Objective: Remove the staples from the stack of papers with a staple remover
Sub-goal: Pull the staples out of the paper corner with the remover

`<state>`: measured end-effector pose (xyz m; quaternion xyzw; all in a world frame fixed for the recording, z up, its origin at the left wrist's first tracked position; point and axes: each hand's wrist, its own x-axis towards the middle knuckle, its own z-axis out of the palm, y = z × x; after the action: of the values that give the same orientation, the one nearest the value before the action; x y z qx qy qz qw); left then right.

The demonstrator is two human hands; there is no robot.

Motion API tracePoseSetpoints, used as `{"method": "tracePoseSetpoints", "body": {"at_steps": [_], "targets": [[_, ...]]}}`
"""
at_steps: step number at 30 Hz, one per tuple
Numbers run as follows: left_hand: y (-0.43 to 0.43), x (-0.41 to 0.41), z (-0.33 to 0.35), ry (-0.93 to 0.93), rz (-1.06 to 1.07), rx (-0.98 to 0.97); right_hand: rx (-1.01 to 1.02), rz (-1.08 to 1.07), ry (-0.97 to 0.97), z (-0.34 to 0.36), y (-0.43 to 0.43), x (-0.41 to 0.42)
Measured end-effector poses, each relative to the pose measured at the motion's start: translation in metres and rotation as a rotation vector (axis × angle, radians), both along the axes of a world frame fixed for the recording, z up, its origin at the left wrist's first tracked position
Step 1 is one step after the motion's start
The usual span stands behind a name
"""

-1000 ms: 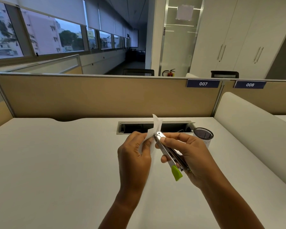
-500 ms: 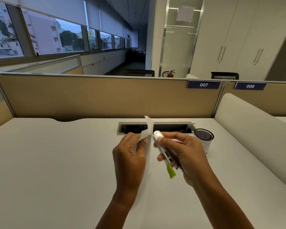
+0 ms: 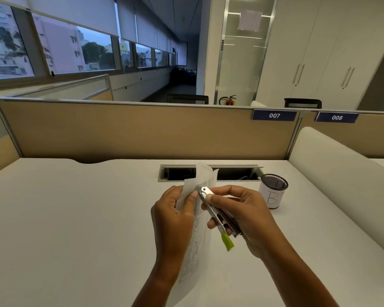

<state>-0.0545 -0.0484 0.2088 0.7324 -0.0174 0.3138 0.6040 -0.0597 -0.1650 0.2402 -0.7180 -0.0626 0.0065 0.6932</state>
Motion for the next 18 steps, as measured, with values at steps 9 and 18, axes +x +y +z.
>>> {"method": "tracePoseSetpoints", "body": {"at_steps": [9, 18], "targets": [[-0.0007, -0.0025, 0.0026, -0.020, -0.026, 0.007, 0.006, -0.005, -0.021, 0.0028, 0.0012, -0.0002], [-0.0029, -0.0003, 0.0005, -0.057, 0.001, 0.036, 0.032, -0.051, -0.051, -0.0003, 0.0023, 0.0000]]}}
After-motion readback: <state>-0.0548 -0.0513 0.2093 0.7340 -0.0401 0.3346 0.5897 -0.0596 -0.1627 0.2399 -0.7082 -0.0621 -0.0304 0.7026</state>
